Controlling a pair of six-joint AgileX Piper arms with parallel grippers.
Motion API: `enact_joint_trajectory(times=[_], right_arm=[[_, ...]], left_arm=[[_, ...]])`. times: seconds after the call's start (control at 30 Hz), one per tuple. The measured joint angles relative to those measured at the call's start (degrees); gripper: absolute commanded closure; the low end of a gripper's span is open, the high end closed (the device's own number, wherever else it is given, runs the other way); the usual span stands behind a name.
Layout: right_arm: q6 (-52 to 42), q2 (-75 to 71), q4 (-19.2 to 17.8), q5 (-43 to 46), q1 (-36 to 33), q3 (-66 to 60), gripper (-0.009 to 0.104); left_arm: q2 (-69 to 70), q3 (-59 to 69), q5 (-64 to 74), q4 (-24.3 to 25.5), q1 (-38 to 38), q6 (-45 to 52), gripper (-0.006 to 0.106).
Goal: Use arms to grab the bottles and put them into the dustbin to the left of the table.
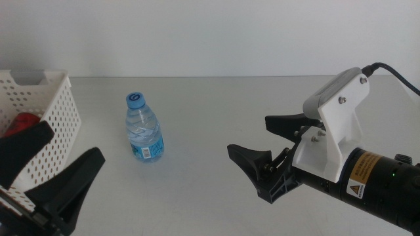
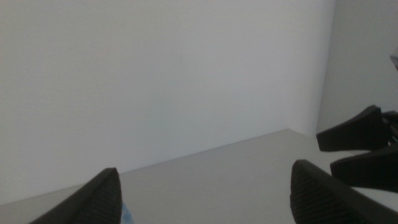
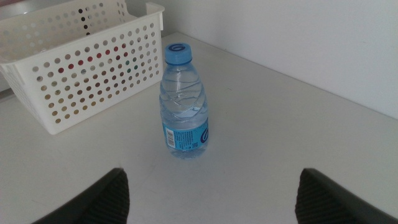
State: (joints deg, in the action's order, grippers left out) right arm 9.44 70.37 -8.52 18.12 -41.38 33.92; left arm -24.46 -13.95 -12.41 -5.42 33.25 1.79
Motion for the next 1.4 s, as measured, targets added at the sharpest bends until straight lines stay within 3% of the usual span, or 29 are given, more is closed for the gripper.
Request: enact_joint_trajectory(times=[0.27,0.43,0.7,0.87,1.07,1.2,1.4], right_arm=[[0.0,0.0,-0.1,0.0,0.0,0.0,0.024],[0.0,0.0,-0.1,0.0,0.0,0.0,0.024],[0.0,0.0,0.0,0.0,0.0,0.0,0.024],[0.0,0.0,0.0,0.0,0.0,0.0,0.024],[0.0,0.0,0.0,0.0,0.0,0.0,0.024],[0.0,0.0,0.0,0.0,0.0,0.0,0.024],[0.0,0.0,0.0,0.0,0.0,0.0,0.024]], left_arm=[[-3.1,3.5,-4.2,-0.6,0.0,0.0,0.008],[-12.6,3.5,-5.9,-3.4,0.0,0.0,0.008],[-30.2,3.5,-22.5,-5.6,0.0,-0.6,0.008],[-36.8,2.3,-27.6,-11.9,0.0,0.5,0.008],[-41.5,-1.1,-28.3,-18.6,-1.0,9.3,0.008],[-43.8,-3.2,-28.3,-17.4,-3.9,9.9,0.008],[-49.0,-6.9,-27.1,-7.5,-10.5,5.3,0.008]])
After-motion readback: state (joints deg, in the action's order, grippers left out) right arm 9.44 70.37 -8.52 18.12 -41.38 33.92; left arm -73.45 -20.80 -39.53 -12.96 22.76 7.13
